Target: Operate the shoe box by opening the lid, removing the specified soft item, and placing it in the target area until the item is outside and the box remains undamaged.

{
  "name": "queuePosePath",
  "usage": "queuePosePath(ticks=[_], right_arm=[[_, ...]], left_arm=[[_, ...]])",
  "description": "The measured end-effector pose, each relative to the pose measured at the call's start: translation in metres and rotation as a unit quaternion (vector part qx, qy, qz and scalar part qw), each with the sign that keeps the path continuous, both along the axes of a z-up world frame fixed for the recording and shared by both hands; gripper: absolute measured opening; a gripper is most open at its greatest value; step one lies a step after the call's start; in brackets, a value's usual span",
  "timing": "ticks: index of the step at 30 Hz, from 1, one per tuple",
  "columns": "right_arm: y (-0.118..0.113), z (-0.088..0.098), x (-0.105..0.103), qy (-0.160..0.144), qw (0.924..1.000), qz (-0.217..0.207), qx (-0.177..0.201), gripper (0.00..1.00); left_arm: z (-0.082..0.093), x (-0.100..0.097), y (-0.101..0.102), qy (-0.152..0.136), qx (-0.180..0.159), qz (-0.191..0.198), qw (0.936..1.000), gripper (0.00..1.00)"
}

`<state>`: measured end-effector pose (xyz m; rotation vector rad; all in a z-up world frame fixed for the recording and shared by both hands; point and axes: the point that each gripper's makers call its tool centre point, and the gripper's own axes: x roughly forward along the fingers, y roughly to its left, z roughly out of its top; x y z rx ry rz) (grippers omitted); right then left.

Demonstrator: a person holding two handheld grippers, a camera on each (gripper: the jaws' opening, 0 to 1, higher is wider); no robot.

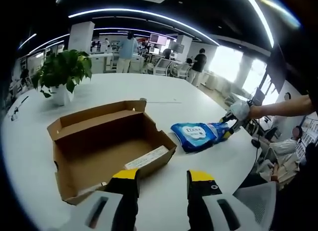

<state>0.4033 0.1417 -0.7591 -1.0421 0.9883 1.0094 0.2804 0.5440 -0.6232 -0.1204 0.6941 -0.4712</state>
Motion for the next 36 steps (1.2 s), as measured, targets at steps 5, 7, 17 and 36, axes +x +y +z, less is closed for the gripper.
queuePosePath(ticks=[5, 7, 17, 36], right_arm=[[0.0, 0.01, -0.006, -0.003, 0.9999, -0.012, -0.002, 0.41], [0.0, 0.014, -0.009, -0.005, 0.9999, -0.014, -0.003, 0.41], [-0.005, 0.027, -0.005, -0.02, 0.9973, -0.069, 0.012, 0.41], [-0.006, 0.055, -0.027, -0.029, 0.9835, -0.169, 0.057, 0.4]], left_arm=[[0.004, 0.002, 0.01, -0.008, -0.003, 0.0, 1.0, 0.37], [0.004, 0.002, 0.013, -0.01, -0.005, -0.001, 0.9999, 0.37], [0.004, -0.007, 0.016, -0.016, -0.018, -0.006, 0.9997, 0.37], [0.012, -0.008, 0.023, -0.029, -0.033, -0.034, 0.9985, 0.38]])
